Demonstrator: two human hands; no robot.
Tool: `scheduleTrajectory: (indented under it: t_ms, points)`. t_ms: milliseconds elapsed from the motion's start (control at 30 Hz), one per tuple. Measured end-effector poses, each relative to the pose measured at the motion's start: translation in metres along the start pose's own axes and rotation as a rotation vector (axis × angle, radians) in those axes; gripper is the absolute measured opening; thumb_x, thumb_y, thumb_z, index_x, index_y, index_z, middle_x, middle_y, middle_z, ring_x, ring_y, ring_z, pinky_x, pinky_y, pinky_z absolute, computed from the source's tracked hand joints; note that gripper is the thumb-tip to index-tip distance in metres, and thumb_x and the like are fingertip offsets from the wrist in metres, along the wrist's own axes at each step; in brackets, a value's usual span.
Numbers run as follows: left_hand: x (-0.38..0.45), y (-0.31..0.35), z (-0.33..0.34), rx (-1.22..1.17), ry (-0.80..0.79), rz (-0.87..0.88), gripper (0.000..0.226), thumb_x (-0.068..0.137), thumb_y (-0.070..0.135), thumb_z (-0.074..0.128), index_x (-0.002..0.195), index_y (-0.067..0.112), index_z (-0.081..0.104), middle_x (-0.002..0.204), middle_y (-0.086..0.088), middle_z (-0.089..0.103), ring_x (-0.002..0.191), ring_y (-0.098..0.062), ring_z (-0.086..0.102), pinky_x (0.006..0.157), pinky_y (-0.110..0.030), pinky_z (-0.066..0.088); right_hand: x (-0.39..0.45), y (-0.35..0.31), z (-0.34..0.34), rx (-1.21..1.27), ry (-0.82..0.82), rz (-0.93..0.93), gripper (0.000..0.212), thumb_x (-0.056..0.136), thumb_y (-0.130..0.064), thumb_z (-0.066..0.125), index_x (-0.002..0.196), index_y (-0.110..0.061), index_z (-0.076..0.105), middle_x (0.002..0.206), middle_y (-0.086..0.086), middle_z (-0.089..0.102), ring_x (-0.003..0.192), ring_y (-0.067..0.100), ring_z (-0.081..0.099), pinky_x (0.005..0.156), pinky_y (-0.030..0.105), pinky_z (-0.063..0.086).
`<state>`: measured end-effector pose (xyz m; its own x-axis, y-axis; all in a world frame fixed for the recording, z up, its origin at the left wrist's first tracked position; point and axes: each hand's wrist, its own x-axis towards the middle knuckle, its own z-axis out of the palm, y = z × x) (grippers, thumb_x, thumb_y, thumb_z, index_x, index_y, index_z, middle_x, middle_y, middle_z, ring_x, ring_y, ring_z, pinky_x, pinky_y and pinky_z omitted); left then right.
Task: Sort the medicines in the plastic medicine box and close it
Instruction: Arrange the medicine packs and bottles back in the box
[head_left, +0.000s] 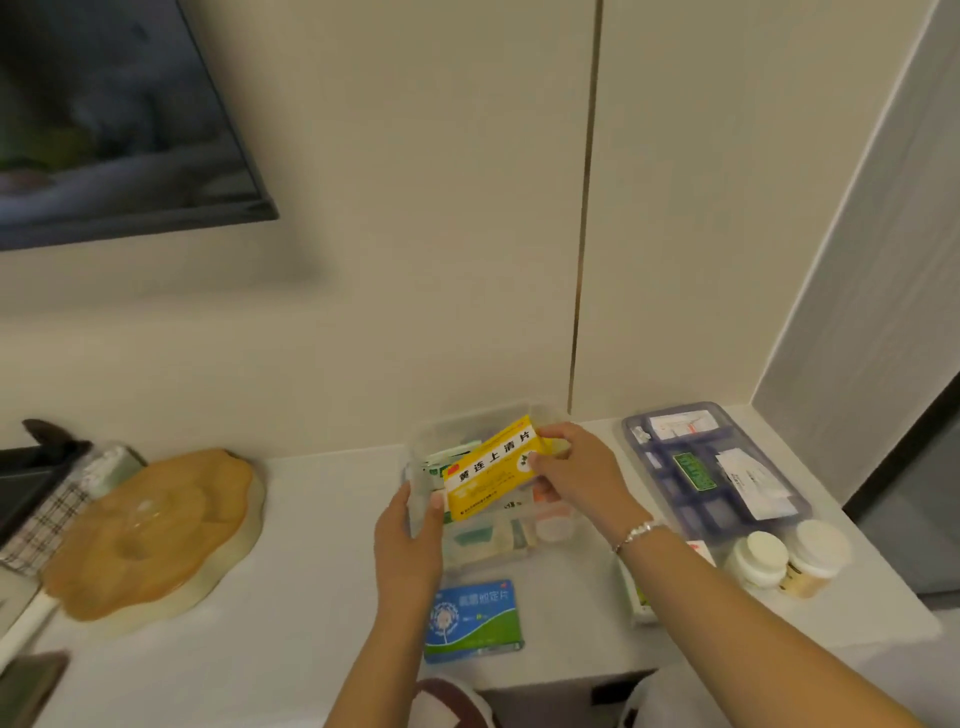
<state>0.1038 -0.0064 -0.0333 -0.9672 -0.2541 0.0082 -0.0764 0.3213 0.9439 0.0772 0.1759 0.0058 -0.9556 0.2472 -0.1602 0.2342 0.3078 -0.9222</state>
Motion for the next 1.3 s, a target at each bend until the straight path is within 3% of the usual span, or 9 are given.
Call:
scheduleTrajectory:
  t_ms: [133, 367, 533, 633, 767, 900, 1000, 1100, 1300]
  points:
    - [0.006, -0.013, 0.005, -0.003, -0.054, -0.037, 0.05, 0.095, 0.036, 0.042, 0.143, 0.03, 0.03, 0.143, 0.003, 0.045, 0.125, -0.017, 0.046, 0.091, -0.025, 0.03, 0.024, 0.002, 0.022, -0.186, -0.088, 0.032, 0.014, 0.078, -0.012, 0.058, 0.082, -0.025, 0.055, 0.067, -0.004, 0.063, 0.046, 0.009, 0.058, 0.053, 0.026, 0.051]
    - [0.022, -0.017, 0.004, -0.058, -0.096, -0.036, 0.046, 0.098, 0.037, 0.034, 0.142, 0.036, 0.026, 0.116, 0.022, 0.04, 0.109, 0.002, 0.037, 0.091, -0.018, 0.029, 0.052, 0.021, 0.037, -0.714, -0.317, 0.059, 0.027, 0.078, -0.018, 0.057, 0.059, -0.018, 0.039, 0.061, 0.0, 0.046, 0.055, 0.012, 0.043, 0.047, 0.024, 0.03]
    - [0.033, -0.018, 0.003, -0.078, -0.112, -0.039, 0.043, 0.097, 0.037, 0.036, 0.14, 0.039, 0.031, 0.112, 0.024, 0.043, 0.094, 0.01, 0.045, 0.085, -0.009, 0.034, 0.065, 0.022, 0.04, -0.903, -0.377, 0.098, 0.025, 0.083, -0.027, 0.061, 0.09, -0.004, 0.064, 0.098, 0.013, 0.068, 0.063, 0.014, 0.048, 0.051, 0.023, 0.036]
    - [0.034, -0.017, 0.003, -0.075, -0.119, -0.051, 0.039, 0.098, 0.035, 0.037, 0.135, 0.044, 0.031, 0.105, 0.025, 0.044, 0.076, 0.025, 0.043, 0.065, 0.006, 0.035, 0.065, 0.019, 0.039, -0.948, -0.461, 0.108, 0.031, 0.088, -0.025, 0.054, 0.104, -0.001, 0.062, 0.108, 0.014, 0.066, 0.086, 0.022, 0.059, 0.066, 0.025, 0.043]
    - [0.035, -0.016, 0.004, -0.068, -0.116, -0.049, 0.04, 0.098, 0.034, 0.036, 0.136, 0.043, 0.032, 0.107, 0.026, 0.044, 0.087, 0.019, 0.043, 0.078, -0.001, 0.033, 0.06, 0.016, 0.037, -0.869, -0.418, 0.123, 0.023, 0.088, -0.017, 0.046, 0.069, -0.008, 0.054, 0.065, 0.002, 0.049, 0.056, 0.01, 0.043, 0.046, 0.019, 0.029]
    - [0.035, -0.016, 0.003, -0.045, -0.118, -0.066, 0.046, 0.097, 0.034, 0.038, 0.142, 0.032, 0.031, 0.137, 0.01, 0.045, 0.124, -0.011, 0.043, 0.1, -0.027, 0.033, 0.046, 0.013, 0.033, -0.686, -0.231, 0.068, 0.036, 0.086, -0.012, 0.046, 0.052, -0.013, 0.036, 0.054, 0.001, 0.039, 0.049, 0.012, 0.036, 0.044, 0.023, 0.026]
    - [0.023, -0.013, 0.001, 0.041, -0.082, -0.095, 0.051, 0.095, 0.039, 0.04, 0.143, 0.027, 0.03, 0.15, -0.001, 0.035, 0.136, -0.022, 0.036, 0.11, -0.038, 0.029, 0.023, 0.013, 0.026, -0.49, -0.165, -0.084, 0.03, 0.09, -0.018, 0.045, 0.061, -0.017, 0.054, 0.063, 0.001, 0.052, 0.056, 0.013, 0.046, 0.055, 0.023, 0.036]
    - [0.004, -0.003, 0.003, 0.074, -0.011, -0.078, 0.054, 0.093, 0.042, 0.044, 0.143, 0.026, 0.03, 0.156, 0.0, 0.022, 0.142, -0.02, 0.024, 0.115, -0.041, 0.021, -0.007, 0.018, 0.013, -0.264, -0.049, -0.172, 0.019, 0.09, -0.024, 0.052, 0.102, -0.023, 0.067, 0.088, -0.008, 0.063, 0.081, 0.007, 0.057, 0.065, 0.01, 0.038]
    - [-0.037, 0.025, 0.024, 0.208, 0.129, 0.073, 0.037, 0.087, 0.028, 0.058, 0.124, 0.021, 0.053, 0.134, -0.005, 0.045, 0.125, -0.021, 0.041, 0.103, -0.037, 0.031, -0.057, 0.038, -0.02, -0.131, 0.112, -0.239, 0.018, 0.086, -0.022, 0.059, 0.09, -0.04, 0.062, 0.089, -0.017, 0.063, 0.083, -0.004, 0.056, 0.066, 0.008, 0.038]
